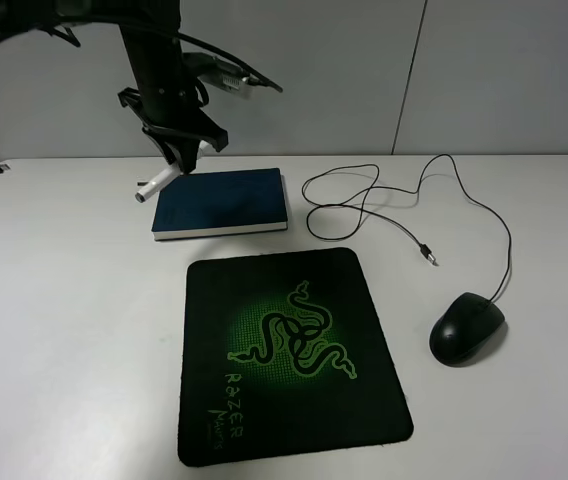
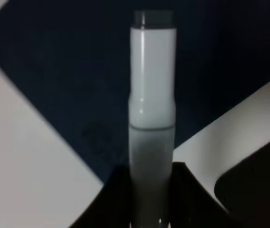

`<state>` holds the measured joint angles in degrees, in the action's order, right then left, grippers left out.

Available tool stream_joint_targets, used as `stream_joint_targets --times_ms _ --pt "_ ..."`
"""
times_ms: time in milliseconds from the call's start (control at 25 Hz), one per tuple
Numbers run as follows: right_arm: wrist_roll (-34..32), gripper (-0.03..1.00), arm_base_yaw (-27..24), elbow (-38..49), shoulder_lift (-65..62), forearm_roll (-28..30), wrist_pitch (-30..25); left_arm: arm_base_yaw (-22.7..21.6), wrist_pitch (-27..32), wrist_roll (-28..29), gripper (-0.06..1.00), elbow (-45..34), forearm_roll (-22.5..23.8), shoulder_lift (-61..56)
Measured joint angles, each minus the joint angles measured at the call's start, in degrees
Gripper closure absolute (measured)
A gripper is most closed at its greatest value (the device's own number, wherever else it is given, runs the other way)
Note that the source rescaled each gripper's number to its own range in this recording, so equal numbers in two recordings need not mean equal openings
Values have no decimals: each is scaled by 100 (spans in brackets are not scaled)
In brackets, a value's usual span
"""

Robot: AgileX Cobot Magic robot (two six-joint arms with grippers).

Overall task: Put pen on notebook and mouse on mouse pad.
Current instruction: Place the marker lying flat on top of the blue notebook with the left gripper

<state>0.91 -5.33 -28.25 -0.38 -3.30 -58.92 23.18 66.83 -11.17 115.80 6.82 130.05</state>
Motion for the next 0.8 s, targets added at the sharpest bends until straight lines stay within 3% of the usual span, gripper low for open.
stream_joint_targets --times_ms 800 --pt "0 -3 0 0 0 0 0 0 -1301 -881 94 370 -348 984"
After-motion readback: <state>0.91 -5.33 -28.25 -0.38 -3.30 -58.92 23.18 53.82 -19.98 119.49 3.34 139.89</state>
